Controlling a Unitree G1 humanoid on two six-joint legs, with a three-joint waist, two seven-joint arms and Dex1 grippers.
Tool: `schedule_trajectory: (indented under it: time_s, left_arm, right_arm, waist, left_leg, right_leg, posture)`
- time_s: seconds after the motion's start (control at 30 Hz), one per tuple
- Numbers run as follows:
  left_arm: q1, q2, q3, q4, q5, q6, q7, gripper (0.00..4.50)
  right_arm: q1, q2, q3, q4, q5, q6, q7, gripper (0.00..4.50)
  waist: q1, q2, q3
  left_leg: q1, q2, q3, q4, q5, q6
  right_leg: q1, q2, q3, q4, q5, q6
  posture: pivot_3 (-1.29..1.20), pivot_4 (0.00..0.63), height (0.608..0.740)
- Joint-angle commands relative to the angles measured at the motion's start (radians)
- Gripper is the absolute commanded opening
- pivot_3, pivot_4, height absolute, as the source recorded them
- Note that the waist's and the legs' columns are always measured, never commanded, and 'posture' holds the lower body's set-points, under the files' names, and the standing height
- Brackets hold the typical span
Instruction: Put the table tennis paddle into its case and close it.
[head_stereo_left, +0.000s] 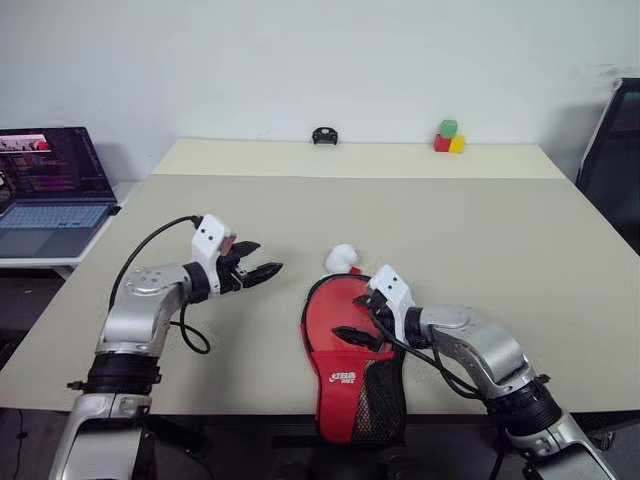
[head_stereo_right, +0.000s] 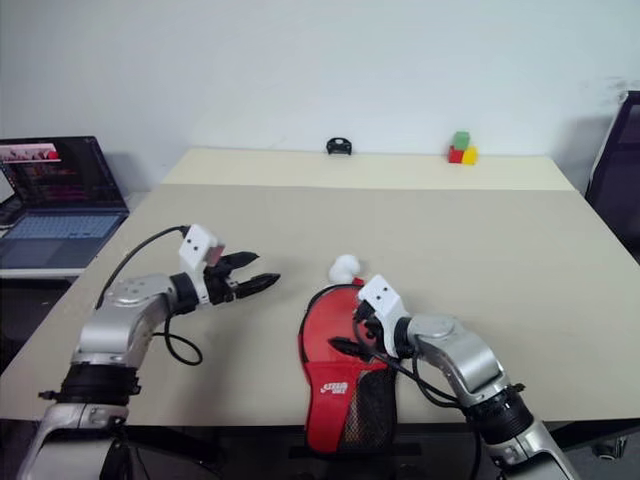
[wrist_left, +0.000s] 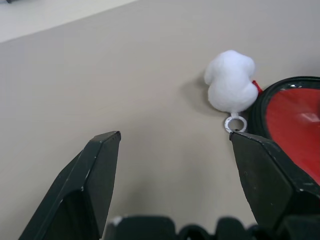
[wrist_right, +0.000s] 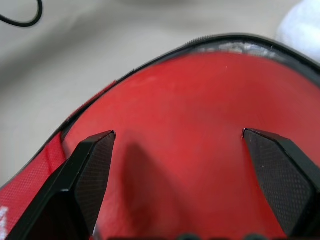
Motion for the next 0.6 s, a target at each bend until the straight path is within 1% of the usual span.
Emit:
schedule_trajectory:
  time_s: [0.03,0.1,0.23,0.33,0.43,0.6]
  left_arm:
    - [-0.127,-0.05,-0.056,0.131,0.048,-0.06,-0.024,3.81]
    - [-0.211,-0.089,-0.076,0.261,0.072,-0.09,-0.038,3.81]
    - [-0.37,-0.162,-0.113,0.526,0.129,-0.185,-0.076,4.46]
    - [-0.443,-0.192,-0.129,0.656,0.169,-0.254,-0.104,4.46]
    - [-0.51,-0.231,-0.142,0.775,0.216,-0.301,-0.073,4.46]
    - [-0.566,-0.282,-0.148,0.885,0.274,-0.348,-0.042,4.46]
  right_arm:
    - [0.009,0.01,0.003,0.006,-0.015,-0.022,0.0,4.45]
    - [0.01,0.019,0.005,0.011,-0.021,-0.024,-0.001,4.45]
    - [0.021,0.034,-0.001,0.004,-0.028,-0.015,-0.012,4.5]
    - [0.034,0.037,-0.002,-0.011,-0.03,-0.005,-0.02,4.5]
    - [0.048,0.041,-0.005,-0.028,-0.029,0.006,-0.032,4.5]
    - [0.055,0.048,-0.008,-0.042,-0.027,0.014,-0.05,4.5]
  waist:
    - [0.0,0.0,0.0]
    - [0.002,0.0,0.0]
    - [-0.003,-0.001,0.0]
    - [-0.009,-0.001,0.0]
    - [-0.009,-0.001,0.0]
    - [-0.006,-0.001,0.0]
  left_leg:
    - [0.0,0.0,0.0,0.0,0.0,0.0]
    - [0.0,0.0,-0.001,0.0,0.0,0.0]
    - [0.0,0.0,0.0,0.0,0.0,0.0]
    - [0.0,0.0,0.001,0.0,0.0,0.0]
    - [0.0,0.0,0.001,0.0,0.0,0.0]
    - [0.0,0.0,0.001,0.0,0.0,0.0]
  right_leg:
    - [0.0,0.0,0.0,0.0,0.0,0.0]
    - [0.0,0.001,-0.002,0.0,0.0,0.0]
    - [0.0,0.002,-0.004,0.001,0.0,0.0]
    - [0.0,0.002,-0.003,0.0,0.0,0.0]
    - [-0.001,0.002,-0.003,0.0,0.0,0.0]
    - [-0.001,0.002,-0.003,0.0,0.0,0.001]
  posture:
    - [0.0,0.15,0.74]
    - [0.0,0.15,0.74]
    - [0.0,0.15,0.74]
    - [0.0,0.15,0.74]
    - [0.0,0.15,0.74]
    - [0.0,0.15,0.74]
